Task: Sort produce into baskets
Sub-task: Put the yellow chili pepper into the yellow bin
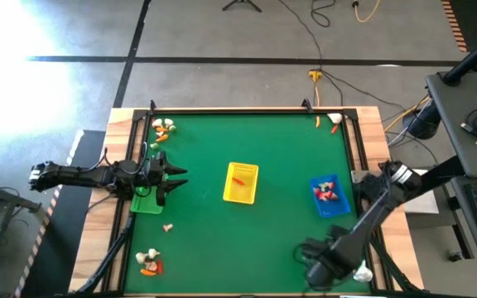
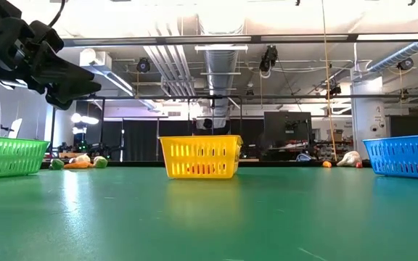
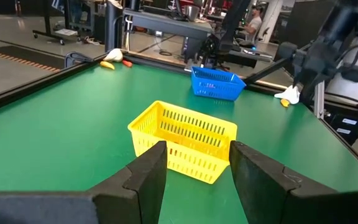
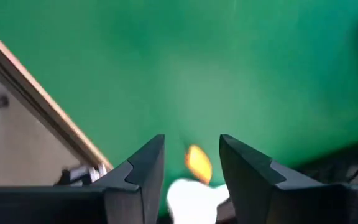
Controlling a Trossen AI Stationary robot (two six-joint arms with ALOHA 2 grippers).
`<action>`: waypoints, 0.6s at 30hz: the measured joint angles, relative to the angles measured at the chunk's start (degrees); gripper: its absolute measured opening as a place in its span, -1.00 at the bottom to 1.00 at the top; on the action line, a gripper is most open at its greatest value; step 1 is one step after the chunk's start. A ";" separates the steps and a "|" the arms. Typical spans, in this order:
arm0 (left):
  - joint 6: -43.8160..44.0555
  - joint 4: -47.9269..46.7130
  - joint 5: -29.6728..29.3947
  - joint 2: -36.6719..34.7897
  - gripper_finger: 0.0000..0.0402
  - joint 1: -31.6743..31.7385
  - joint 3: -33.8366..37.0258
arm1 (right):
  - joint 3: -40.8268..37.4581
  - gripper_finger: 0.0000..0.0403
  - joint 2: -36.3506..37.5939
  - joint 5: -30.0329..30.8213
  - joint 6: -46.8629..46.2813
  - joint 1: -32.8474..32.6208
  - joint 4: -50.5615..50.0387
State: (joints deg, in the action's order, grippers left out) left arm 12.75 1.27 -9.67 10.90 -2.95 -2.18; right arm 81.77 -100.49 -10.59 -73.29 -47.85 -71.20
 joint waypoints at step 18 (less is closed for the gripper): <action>0.00 -0.03 -0.01 0.02 -0.21 0.00 -0.02 | -20.65 0.06 -0.02 -18.42 0.45 -3.18 19.23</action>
State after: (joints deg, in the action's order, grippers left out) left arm 12.75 1.25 -9.68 10.92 -2.95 -2.20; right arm 61.12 -100.51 -29.01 -72.84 -51.03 -51.97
